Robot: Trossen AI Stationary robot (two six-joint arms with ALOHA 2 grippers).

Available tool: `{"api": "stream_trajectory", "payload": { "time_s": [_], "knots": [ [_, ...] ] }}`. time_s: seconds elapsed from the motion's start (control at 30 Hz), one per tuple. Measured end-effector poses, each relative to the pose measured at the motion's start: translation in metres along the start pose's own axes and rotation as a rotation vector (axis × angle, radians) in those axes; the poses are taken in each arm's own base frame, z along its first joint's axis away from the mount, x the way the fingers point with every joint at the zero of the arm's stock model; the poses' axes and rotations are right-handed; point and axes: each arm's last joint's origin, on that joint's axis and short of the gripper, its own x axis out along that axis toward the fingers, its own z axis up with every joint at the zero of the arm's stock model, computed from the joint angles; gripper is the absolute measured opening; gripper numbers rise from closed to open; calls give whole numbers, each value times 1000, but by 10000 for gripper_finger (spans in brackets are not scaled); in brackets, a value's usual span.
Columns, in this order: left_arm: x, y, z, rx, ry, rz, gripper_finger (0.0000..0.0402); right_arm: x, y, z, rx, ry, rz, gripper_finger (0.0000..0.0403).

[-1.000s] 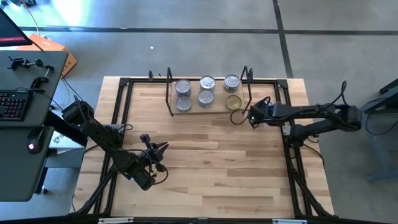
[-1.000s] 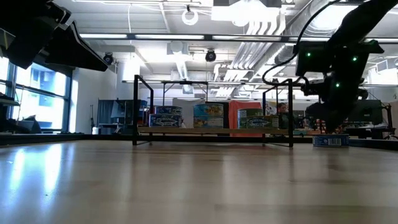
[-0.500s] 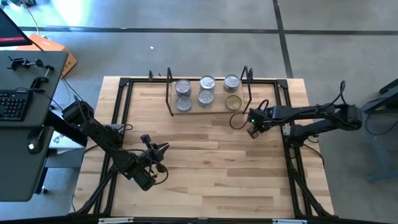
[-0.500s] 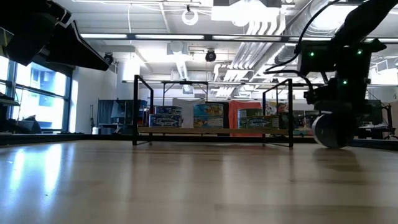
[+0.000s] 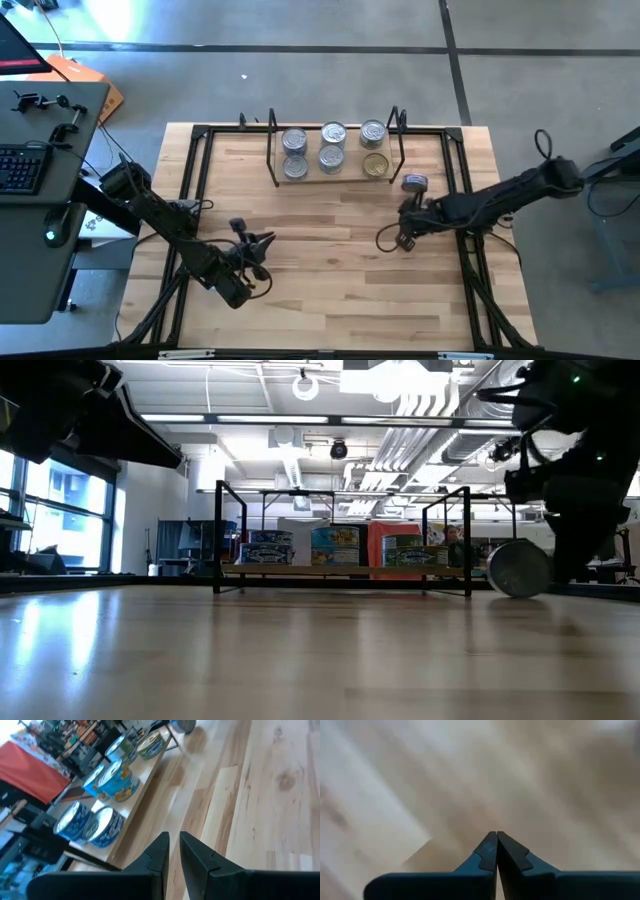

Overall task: Stack canned seafood by type on shelf
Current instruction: Stack the blue tuna can on top of the blue tuna can on the shelf

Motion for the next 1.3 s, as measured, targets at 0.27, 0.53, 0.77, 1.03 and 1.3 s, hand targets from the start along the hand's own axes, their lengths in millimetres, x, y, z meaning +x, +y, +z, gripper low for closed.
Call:
{"api": "stream_trajectory", "payload": {
  "time_s": [0.27, 0.53, 0.77, 1.03, 1.3],
  "knots": [
    [9, -1, 9, 33, -16, 8, 35, -59, -9, 19, -66, -261, -85, 1],
    [22, 2, 15, 21, 2, 16, 35, -101, -40, 52, -128, -298, -203, 87],
    [25, 1, 16, 22, 25, -31, 35, -74, -69, 64, -127, -181, -182, 241],
    [25, 1, 17, 33, 24, -34, 35, -50, -87, 87, -202, -91, -260, 313],
    [25, 0, 17, 30, 29, -51, 35, -23, -89, 98, -404, 47, -280, 314]
  ]
}}
